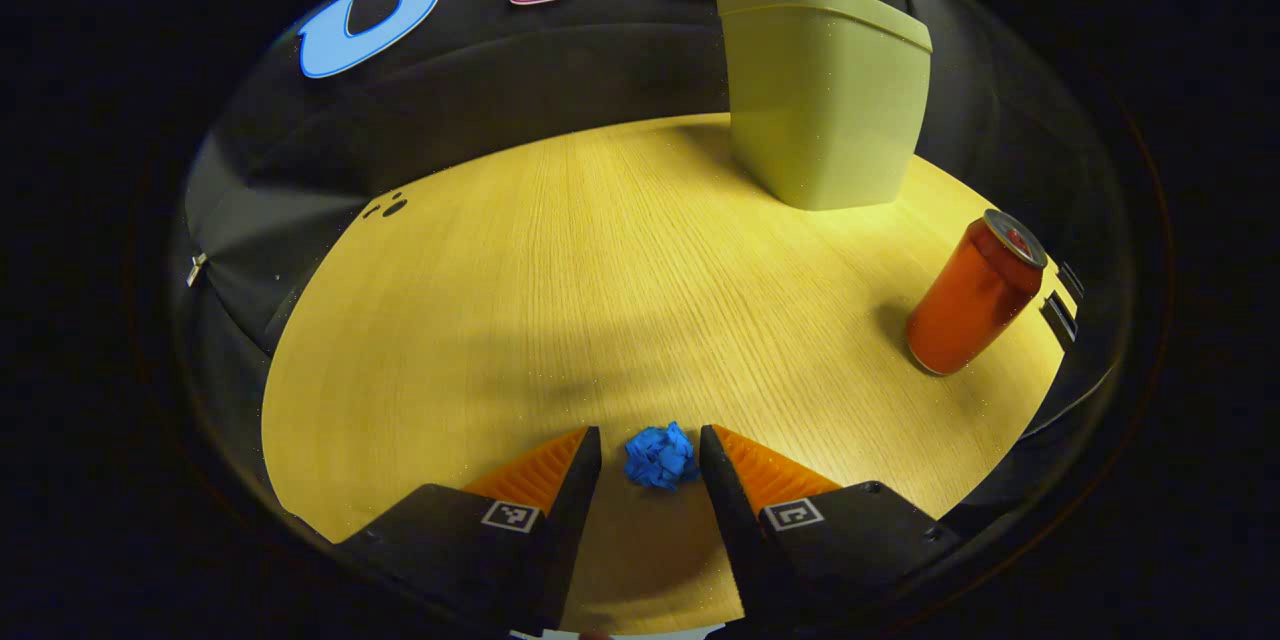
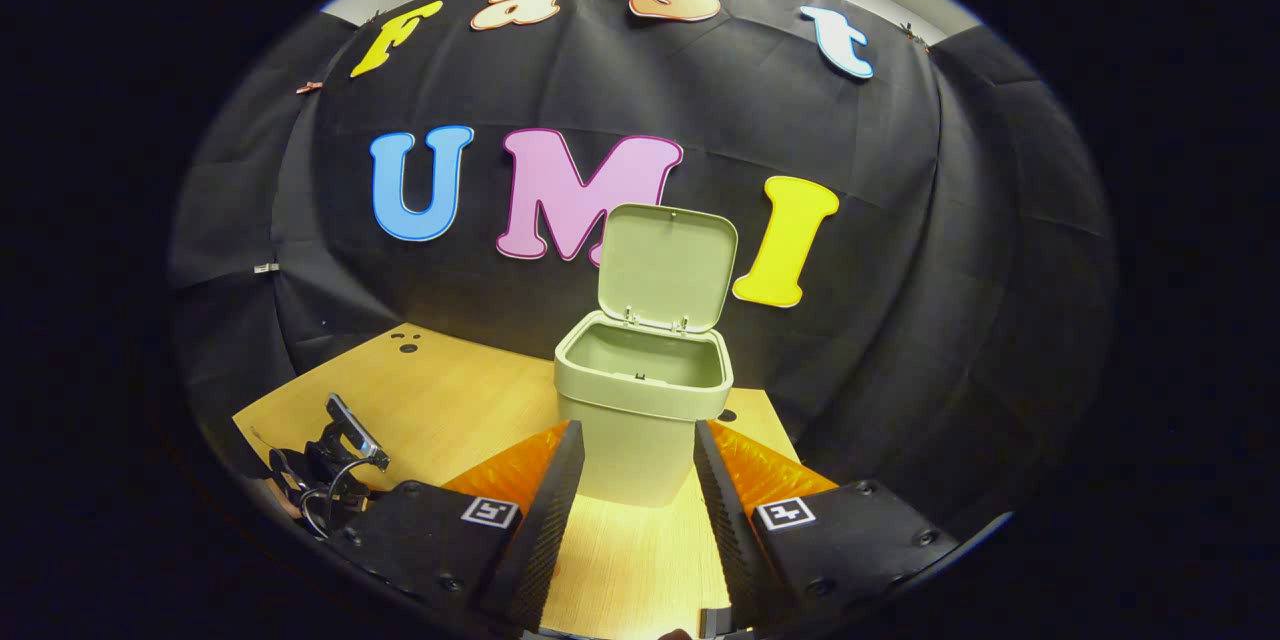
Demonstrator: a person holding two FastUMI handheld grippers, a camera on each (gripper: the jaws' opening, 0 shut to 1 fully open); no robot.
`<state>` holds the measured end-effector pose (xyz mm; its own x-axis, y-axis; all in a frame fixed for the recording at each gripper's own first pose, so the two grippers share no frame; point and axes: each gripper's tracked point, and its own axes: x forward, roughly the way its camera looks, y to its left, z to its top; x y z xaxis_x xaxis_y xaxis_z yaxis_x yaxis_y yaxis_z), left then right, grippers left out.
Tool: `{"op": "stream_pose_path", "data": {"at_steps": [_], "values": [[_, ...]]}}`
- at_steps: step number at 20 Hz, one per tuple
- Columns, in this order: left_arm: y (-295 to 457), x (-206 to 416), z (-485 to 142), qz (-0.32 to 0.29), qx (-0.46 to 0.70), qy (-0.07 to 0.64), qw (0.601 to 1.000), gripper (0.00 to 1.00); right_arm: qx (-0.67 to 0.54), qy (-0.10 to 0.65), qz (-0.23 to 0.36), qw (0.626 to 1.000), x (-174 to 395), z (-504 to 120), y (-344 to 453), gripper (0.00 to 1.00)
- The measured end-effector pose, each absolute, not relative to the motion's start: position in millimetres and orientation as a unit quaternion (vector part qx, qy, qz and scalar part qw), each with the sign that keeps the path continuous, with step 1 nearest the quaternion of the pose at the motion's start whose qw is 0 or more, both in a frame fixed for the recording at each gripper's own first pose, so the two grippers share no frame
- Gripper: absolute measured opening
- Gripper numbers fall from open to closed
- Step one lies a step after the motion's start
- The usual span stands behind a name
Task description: Press the lid of the desktop garbage bin to open it, pick up the crumpled paper on the desktop and throw it into the bin, then pick up the pop can on the desktop and drop it into the bin, and finally close the garbage bin lid.
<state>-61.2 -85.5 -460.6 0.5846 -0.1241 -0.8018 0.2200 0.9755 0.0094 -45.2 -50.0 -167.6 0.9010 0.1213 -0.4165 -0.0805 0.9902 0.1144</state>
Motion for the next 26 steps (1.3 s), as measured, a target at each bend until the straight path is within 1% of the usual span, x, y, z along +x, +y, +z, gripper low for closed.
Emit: {"op": "stream_pose_path", "data": {"at_steps": [1,2,3,4,5,6,7,9,10,11,14,15,16,19,21,23,24,26], "values": [[-87,-62,-466,-0.096,0.052,0.45,0.886,0.66,0.049,0.218,0.054,0.973,-44,-170,-52,0.71],[-89,-60,-465,-0.094,0.048,0.451,0.886,0.58,0.051,0.219,0.056,0.973,-44,-171,-53,0.71],[-90,-60,-466,-0.092,0.044,0.453,0.886,0.58,0.052,0.22,0.059,0.972,-43,-172,-53,0.71],[-90,-59,-465,-0.091,0.041,0.455,0.885,0.42,0.052,0.22,0.061,0.972,-43,-173,-55,0.71],[-90,-58,-464,-0.092,0.04,0.458,0.883,0.44,0.053,0.222,0.065,0.972,-42,-175,-55,0.71],[-90,-59,-464,-0.09,0.043,0.459,0.883,0.43,0.054,0.223,0.068,0.971,-42,-178,-55,0.71],[-89,-58,-462,-0.087,0.046,0.46,0.883,0.37,0.056,0.224,0.07,0.97,-42,-179,-55,0.71],[-89,-54,-452,-0.086,0.048,0.454,0.886,0.37,0.061,0.226,0.075,0.969,-41,-182,-56,0.71],[-91,-50,-443,-0.09,0.044,0.446,0.889,0.33,0.064,0.226,0.077,0.969,-42,-183,-56,0.71],[-92,-45,-424,-0.095,0.042,0.432,0.896,0.33,0.067,0.225,0.079,0.969,-41,-184,-56,0.71],[-98,-28,-371,-0.11,0.029,0.391,0.913,0.37,0.065,0.222,0.092,0.968,-40,-193,-53,0.71],[-100,-17,-342,-0.113,0.022,0.37,0.922,0.33,0.065,0.227,0.097,0.967,-43,-202,-51,0.71],[-102,-3,-309,-0.114,0.017,0.343,0.932,0.37,0.065,0.229,0.102,0.966,-45,-207,-48,0.71],[-104,32,-239,-0.117,0.013,0.281,0.952,0.37,0.063,0.235,0.113,0.963,-52,-217,-41,0.71],[-110,51,-205,-0.121,0.006,0.247,0.961,0.36,0.067,0.24,0.116,0.961,-56,-223,-37,0.71],[-120,77,-162,-0.131,-0.012,0.205,0.97,0.37,0.07,0.252,0.122,0.958,-68,-226,-30,0.76],[-126,87,-148,-0.137,-0.018,0.189,0.972,0.37,0.075,0.255,0.125,0.956,-71,-227,-27,0.81],[-140,116,-115,-0.162,-0.023,0.151,0.975,0.37,0.084,0.262,0.128,0.953,-79,-228,-23,0.86]]}}
